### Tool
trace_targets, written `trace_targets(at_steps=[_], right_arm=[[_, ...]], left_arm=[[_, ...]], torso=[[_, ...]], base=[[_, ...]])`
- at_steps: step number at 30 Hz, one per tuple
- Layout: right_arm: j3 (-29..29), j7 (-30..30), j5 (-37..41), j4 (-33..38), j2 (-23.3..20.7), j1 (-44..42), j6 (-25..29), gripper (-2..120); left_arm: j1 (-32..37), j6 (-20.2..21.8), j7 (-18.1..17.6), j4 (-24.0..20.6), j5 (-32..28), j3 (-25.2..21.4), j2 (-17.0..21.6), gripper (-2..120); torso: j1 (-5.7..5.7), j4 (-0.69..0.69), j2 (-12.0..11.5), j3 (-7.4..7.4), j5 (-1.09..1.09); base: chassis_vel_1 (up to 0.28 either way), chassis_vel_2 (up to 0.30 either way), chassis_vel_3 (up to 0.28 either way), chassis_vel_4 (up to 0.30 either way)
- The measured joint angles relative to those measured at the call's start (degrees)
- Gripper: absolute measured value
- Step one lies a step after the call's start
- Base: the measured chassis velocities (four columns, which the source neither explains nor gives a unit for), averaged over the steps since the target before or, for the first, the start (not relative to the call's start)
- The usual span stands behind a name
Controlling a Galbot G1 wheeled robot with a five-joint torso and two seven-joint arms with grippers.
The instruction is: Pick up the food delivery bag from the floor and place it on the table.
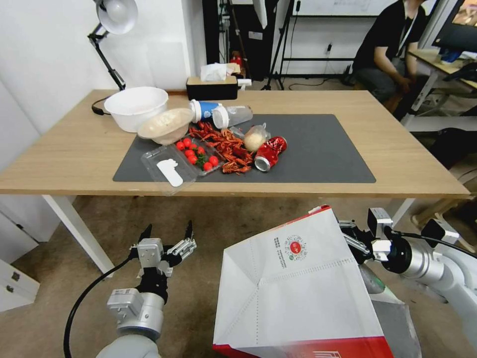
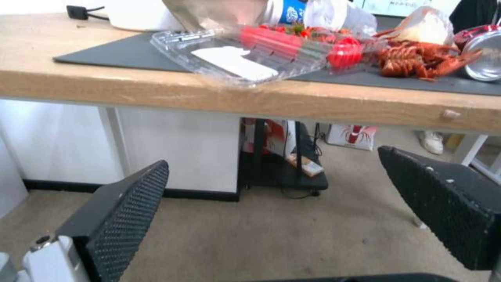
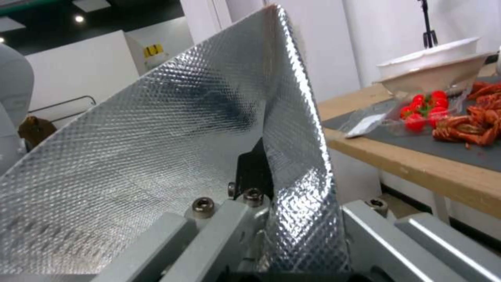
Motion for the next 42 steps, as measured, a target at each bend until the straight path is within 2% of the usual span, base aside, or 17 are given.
trace_targets(at_steps=[11,21,36,42], right_arm=[[-0.02,-0.01,0.03,0.03,0.34,0.02,0.02,0],[-0.01,-0.14,0.0,0.02,0.3,0.03,0.04,0],[0.0,-0.16,0.0,0.02,0.4,-0.09,0.05,0],[0.01,-0.17,-0.01,0.03,0.4,-0.12,0.05,0]], left_arm=[[-0.01,-0.05,0.06,0.0,0.05,-0.05,0.05,100],[-0.06,-0.08,0.18,0.0,0.04,-0.05,-0.04,100],[-0.03,-0.21,0.33,0.0,0.02,-0.05,-0.05,100],[-0.05,-0.22,0.32,0.0,0.02,-0.05,-0.03,100]], torso=[[1.34,0.0,3.11,1.79,0.0],[3.16,0.0,7.37,4.21,0.0],[3.82,0.0,8.87,5.06,0.0],[4.41,0.0,10.22,5.82,0.0]], base=[[0.0,0.0,0.0,0.0],[0.0,0.0,0.0,0.0],[0.0,0.0,0.0,0.0],[0.0,0.0,0.0,0.0]])
